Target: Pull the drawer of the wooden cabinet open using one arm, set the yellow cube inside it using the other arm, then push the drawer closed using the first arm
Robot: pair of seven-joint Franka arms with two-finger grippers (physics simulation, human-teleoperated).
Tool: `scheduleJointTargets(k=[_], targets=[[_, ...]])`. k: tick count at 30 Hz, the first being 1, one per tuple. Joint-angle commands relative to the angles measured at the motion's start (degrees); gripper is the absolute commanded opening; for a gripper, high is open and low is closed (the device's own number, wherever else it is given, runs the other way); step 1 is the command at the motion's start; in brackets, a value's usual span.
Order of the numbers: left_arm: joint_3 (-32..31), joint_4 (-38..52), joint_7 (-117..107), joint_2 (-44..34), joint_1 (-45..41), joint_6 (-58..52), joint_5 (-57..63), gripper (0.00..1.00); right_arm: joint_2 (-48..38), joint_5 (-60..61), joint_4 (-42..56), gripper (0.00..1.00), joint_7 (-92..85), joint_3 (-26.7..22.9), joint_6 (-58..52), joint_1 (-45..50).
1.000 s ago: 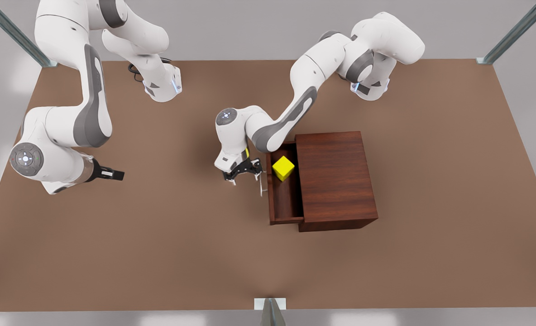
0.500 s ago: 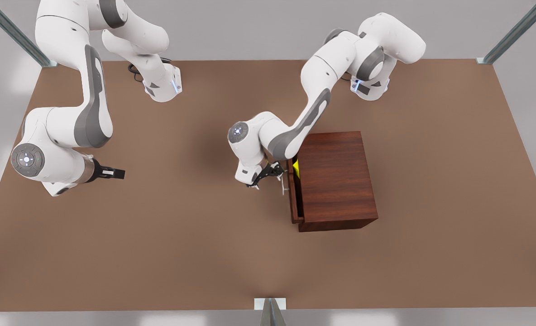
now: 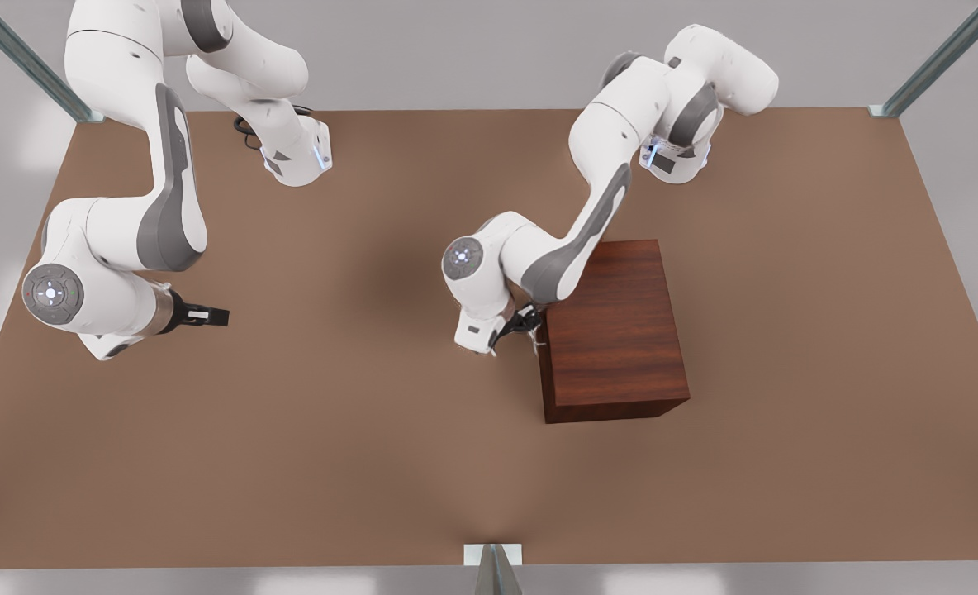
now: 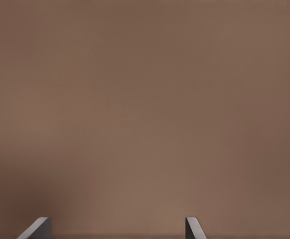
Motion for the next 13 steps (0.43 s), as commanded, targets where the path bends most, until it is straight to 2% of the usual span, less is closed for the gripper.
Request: scheduleJointTargets(k=[1, 2, 4, 5, 6, 7, 8, 9, 13], targets=[[0.3, 0.3, 11.4, -12.9, 3.6, -19.3, -8.8, 1.00, -0.1, 0.0, 0.0, 1.00, -1.3, 0.0, 0.0, 0.0], [0.4, 0.2, 19.1, -19.9, 7.2, -25.1, -9.9, 1.00, -0.1, 0.0, 0.0, 1.00, -1.3, 0.0, 0.0, 0.0], [0.4, -0.3, 38.1, -23.0, 16.5, -31.7, -11.3, 1.00, -0.1, 0.0, 0.0, 1.00, -1.3, 0.0, 0.0, 0.0], [0.4, -5.3, 49.8, -24.4, 21.9, -30.0, -11.9, 1.00, -0.1, 0.0, 0.0, 1.00, -1.3, 0.0, 0.0, 0.0], [0.5, -18.6, 59.9, -31.1, 28.5, -20.4, -15.5, 1.00, -0.1, 0.0, 0.0, 1.00, -1.3, 0.0, 0.0, 0.0], [0.8, -42.5, 64.0, -43.5, 29.7, -0.4, -15.5, 1.00, -0.1, 0.0, 0.0, 1.00, -1.3, 0.0, 0.0, 0.0], [1.7, -44.0, 66.0, -43.0, 30.1, 4.7, -15.4, 1.00, -0.1, 0.0, 0.0, 1.00, -1.3, 0.0, 0.0, 0.0], [1.6, -37.3, 65.5, -38.9, 29.6, 4.1, -14.7, 1.00, -0.1, 0.0, 0.0, 1.00, -1.3, 0.0, 0.0, 0.0], [1.7, -35.6, 65.6, -37.7, 29.5, 1.1, -14.0, 1.00, -0.1, -0.1, 0.0, 1.00, -1.4, 0.0, -0.1, 0.0]])
